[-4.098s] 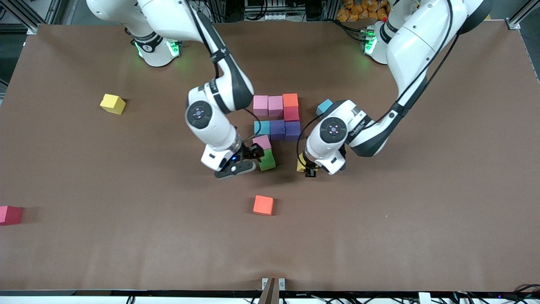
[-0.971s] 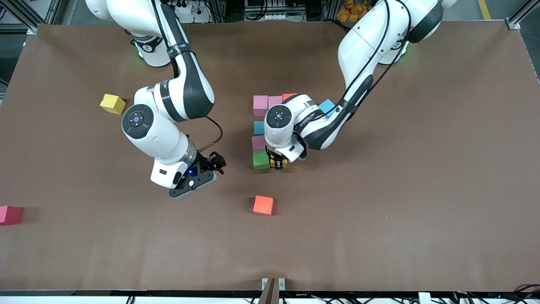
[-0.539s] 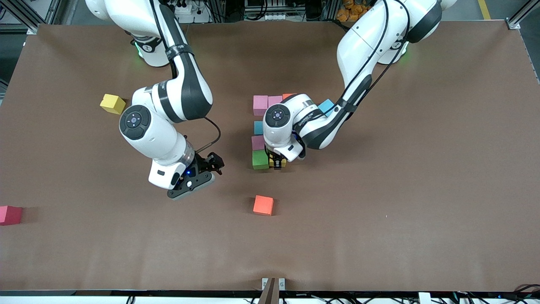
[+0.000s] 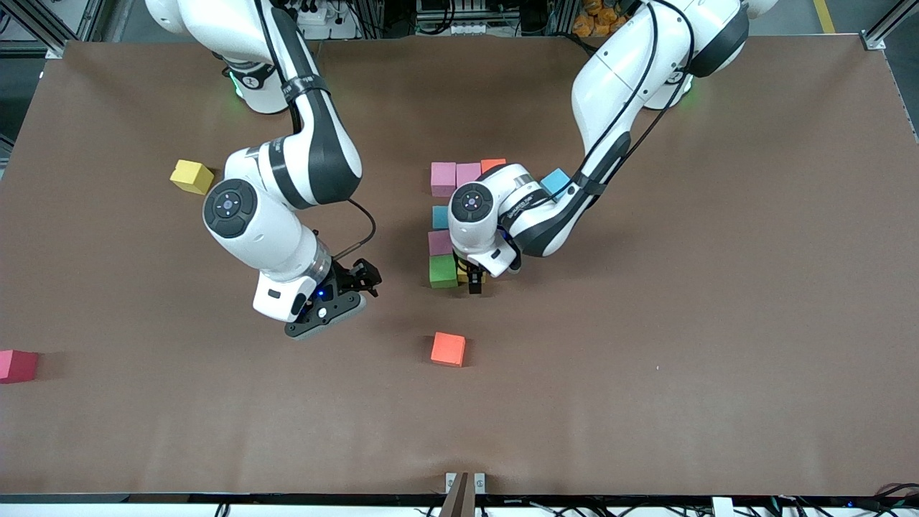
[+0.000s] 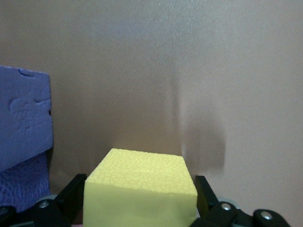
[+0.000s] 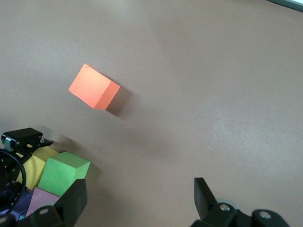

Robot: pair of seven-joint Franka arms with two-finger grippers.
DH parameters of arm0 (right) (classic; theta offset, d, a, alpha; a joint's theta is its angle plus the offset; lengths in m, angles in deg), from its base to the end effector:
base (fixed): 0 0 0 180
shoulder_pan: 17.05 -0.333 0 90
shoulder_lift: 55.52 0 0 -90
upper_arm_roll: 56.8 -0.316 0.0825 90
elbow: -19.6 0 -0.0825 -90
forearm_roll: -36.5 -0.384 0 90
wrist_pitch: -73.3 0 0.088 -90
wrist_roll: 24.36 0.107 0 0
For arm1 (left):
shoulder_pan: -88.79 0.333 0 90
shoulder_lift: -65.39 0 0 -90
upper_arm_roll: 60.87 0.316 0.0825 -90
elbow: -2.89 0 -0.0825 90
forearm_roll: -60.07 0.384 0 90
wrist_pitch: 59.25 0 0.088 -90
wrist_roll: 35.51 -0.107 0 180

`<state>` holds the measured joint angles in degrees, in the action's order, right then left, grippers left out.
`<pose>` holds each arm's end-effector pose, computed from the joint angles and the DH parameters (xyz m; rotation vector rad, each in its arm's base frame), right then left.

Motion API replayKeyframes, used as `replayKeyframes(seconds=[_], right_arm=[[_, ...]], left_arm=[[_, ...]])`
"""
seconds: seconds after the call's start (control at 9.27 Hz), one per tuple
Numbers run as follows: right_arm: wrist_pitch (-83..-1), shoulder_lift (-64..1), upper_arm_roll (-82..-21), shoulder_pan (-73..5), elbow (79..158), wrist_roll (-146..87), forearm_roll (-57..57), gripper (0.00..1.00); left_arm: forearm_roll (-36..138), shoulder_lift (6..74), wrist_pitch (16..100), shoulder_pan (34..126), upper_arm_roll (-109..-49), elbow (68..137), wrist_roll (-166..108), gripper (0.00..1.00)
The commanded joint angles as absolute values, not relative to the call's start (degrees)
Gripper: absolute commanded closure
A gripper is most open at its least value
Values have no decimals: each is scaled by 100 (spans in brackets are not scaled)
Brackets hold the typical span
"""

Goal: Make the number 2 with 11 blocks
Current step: 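Set the yellow cube beside the green cube and open the left gripper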

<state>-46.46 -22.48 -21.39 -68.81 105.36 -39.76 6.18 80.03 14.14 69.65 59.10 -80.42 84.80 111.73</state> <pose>0.6439 0.2960 0.3924 -2.9112 -0.6164 -0.1959 0.5117 -0.5083 0.1759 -2.1734 -2.2486 -0.0069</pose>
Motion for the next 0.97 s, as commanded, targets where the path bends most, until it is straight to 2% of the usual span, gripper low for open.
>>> replayKeyframes(seconds=[0.0,0.54,0.86], right_arm=[[-4579,-2336,-2165,-6846,10547,-4062,671,0],[-4579,-2336,-2174,-6846,10564,-4115,671,0],[-4579,-2336,-2174,-6846,10564,-4115,671,0]], left_arm=[[7879,1537,6688,5873,-7986,8392,11118,0],[7870,1757,6459,5917,-8003,8349,11118,0],[7861,1784,6258,6093,-8012,8095,11126,0]])
